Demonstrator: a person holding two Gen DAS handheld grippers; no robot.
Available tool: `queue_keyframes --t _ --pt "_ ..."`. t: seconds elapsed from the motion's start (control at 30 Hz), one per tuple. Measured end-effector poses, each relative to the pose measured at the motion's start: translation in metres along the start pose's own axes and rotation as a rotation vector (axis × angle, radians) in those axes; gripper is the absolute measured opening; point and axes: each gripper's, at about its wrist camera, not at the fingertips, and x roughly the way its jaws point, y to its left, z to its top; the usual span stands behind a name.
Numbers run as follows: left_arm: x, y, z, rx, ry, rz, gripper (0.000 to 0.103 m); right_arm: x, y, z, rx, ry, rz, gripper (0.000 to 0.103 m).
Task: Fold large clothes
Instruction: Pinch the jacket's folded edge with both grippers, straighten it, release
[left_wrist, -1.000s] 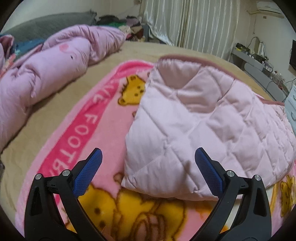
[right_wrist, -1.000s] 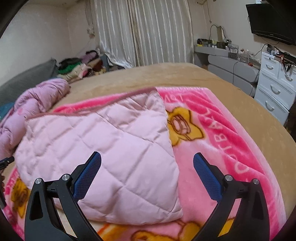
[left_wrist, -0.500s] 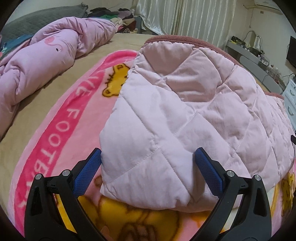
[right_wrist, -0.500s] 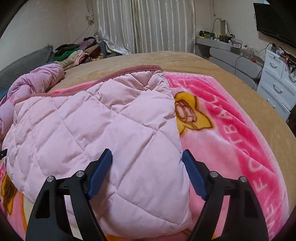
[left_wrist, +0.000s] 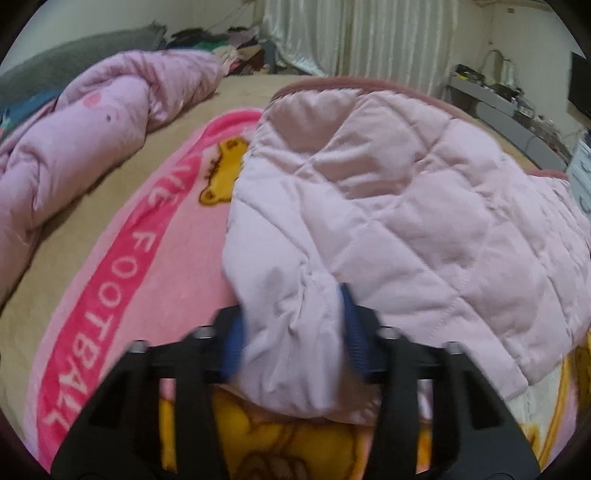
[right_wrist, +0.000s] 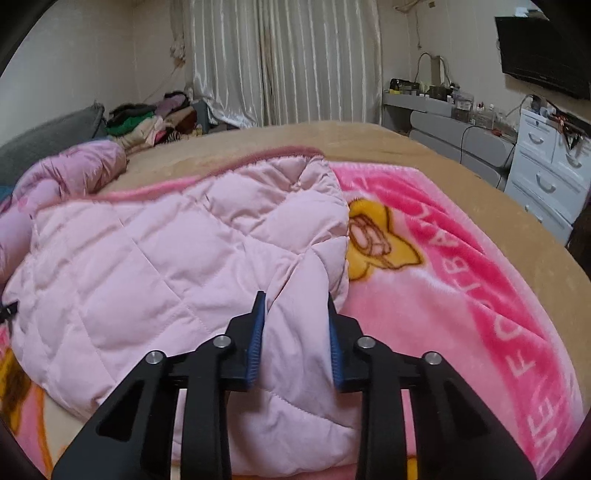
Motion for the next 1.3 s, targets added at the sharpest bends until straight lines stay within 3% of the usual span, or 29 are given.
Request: queue_keyframes --t 0.07,0.27,0.57,0.73,1.03,1.3 --pt "-0.008 -0.003 0.004 0.017 -0.026 0.0 0.016 -0.008 0.001 0.007 0.002 -0.027 0.004 0.023" --pt "-0.035 -0.001 0.041 -0.004 -0.121 -0.021 0.015 -0.026 0.005 0.045 0.03 -0.134 0.028 0.02" --pt "-0.015 -0.012 0.088 0.015 -0.148 0.009 0.015 0.015 0.006 0.093 0.055 -0.132 -0.042 0.02" --pt "0.01 -0.021 0.092 0.058 -0.121 0.053 0.015 0.055 0.005 0.084 0.055 -0.064 -0.117 0.02" --pt "0.053 -0.023 0.079 0.08 -0.035 0.065 0.019 0.098 0.001 0.048 0.077 0.056 -0.16 0.022" --pt "0.076 -0.013 0.071 0.037 0.003 0.046 0.025 0.114 -0.005 0.028 0.078 0.087 -0.168 0.026"
